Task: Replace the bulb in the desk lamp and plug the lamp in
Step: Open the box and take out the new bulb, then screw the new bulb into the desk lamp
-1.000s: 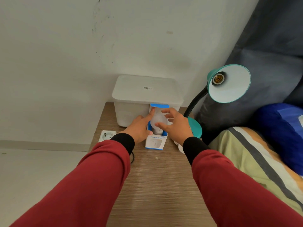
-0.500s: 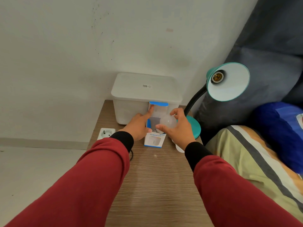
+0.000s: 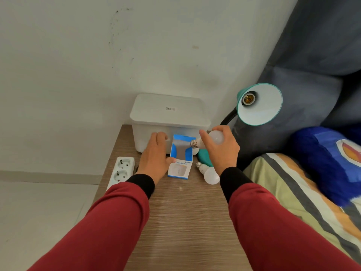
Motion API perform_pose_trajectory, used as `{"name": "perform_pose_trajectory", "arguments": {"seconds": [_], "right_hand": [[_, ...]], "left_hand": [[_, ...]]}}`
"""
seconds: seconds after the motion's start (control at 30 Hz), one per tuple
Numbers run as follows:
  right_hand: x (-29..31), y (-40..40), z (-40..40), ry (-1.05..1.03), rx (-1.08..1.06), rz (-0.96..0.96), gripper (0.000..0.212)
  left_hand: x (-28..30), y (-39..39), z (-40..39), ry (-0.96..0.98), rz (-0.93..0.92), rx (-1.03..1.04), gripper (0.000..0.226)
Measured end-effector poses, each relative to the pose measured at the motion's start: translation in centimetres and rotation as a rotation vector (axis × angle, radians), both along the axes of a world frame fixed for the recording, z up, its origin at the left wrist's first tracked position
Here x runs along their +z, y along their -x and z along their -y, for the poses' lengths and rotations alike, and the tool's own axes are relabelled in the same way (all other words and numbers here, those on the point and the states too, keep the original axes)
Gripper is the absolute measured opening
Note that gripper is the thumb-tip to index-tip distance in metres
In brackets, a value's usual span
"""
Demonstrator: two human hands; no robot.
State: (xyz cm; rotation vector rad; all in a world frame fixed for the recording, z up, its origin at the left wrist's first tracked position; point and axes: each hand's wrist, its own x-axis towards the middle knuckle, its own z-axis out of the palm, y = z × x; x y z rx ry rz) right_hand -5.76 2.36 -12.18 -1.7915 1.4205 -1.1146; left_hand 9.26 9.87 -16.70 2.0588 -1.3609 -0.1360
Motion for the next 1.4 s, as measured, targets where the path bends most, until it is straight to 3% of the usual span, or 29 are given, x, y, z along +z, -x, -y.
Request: {"name": "perform_pose_trajectory", "arguments": {"seconds": [0.13, 0.37, 0.57, 0.73, 0.83, 1.1, 1.4], "right_hand": [[-0.3, 0.3, 0.0, 0.018, -0.037, 0.064, 0.036], [-0.7, 0.6, 0.8, -0.064, -0.118, 0.258, 0.032], [-1.4, 0.6, 1.2, -0.105, -0.127, 0.245, 0.022], [-2.4, 0.2, 1.0, -0.116, -0.112, 0.252, 0.038], [-2.8, 0.1, 1.1, -0.118, -0.107, 0.252, 0.034], [-2.9, 0.0, 1.4, -0.139, -0.109, 0.228, 0.028], [2.2, 1.3, 1.2, -0.003, -0.110, 0.159, 0.042]], "left_hand": [[0.5, -0.1, 0.2, 0.026, 0.183, -0.098, 0.082], [0.9, -0.1, 1.8, -0.044, 0.236, -0.231, 0.062], [0.0, 0.3, 1.4, -0.316, 0.224, -0.409, 0.049], [-0.9, 0.3, 1.3, -0.324, 0.230, -0.393, 0.046], [-1.0, 0.2, 1.7, -0.303, 0.262, -0.369, 0.044], [-2.2, 0.6, 1.1, -0.385, 0.579, -0.395, 0.053], [1.2, 0.4, 1.9, -0.302, 0.395, -0.357, 0.064]]}}
